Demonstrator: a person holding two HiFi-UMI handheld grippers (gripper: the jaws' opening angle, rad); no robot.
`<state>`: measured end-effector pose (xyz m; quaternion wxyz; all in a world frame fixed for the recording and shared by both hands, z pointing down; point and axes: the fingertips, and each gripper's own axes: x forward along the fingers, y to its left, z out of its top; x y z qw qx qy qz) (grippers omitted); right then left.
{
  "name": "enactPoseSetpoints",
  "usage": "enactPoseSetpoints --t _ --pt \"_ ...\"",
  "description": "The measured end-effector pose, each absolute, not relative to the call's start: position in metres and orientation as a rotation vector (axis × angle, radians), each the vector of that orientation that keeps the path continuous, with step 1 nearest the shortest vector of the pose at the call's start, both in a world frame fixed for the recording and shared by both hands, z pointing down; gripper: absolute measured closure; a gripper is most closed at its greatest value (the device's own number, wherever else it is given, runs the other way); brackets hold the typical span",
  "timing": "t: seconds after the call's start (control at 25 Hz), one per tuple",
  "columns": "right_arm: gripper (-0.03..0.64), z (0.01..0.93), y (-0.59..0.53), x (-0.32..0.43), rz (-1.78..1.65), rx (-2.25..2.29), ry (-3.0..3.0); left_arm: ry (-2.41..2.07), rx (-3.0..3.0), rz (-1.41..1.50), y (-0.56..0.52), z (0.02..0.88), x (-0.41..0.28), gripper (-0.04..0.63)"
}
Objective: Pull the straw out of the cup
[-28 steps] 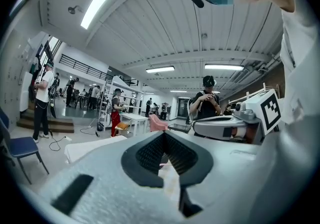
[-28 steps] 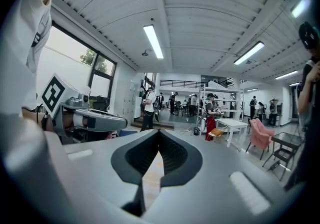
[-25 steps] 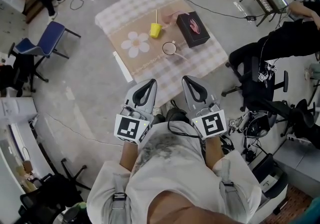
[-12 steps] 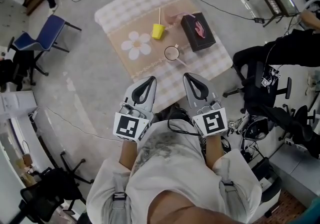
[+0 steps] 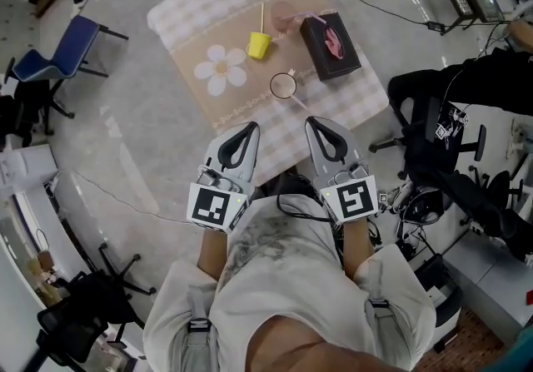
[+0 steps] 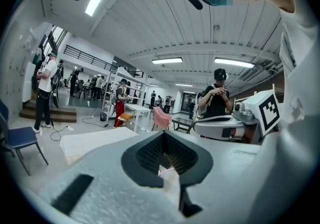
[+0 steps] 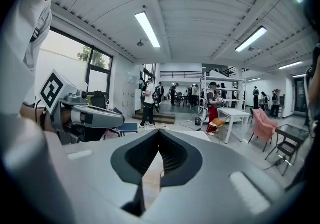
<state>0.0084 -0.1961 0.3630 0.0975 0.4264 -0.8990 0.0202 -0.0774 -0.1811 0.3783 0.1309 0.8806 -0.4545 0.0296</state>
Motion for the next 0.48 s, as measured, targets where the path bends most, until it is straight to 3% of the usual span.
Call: enactPoseSetpoints --t 0.48 --pt "0.606 0.392 -0.222 0.022 0.1 1.266 -2.595 -1.27 2.524 0.124 -0.204 0.403 -0.064 0.598"
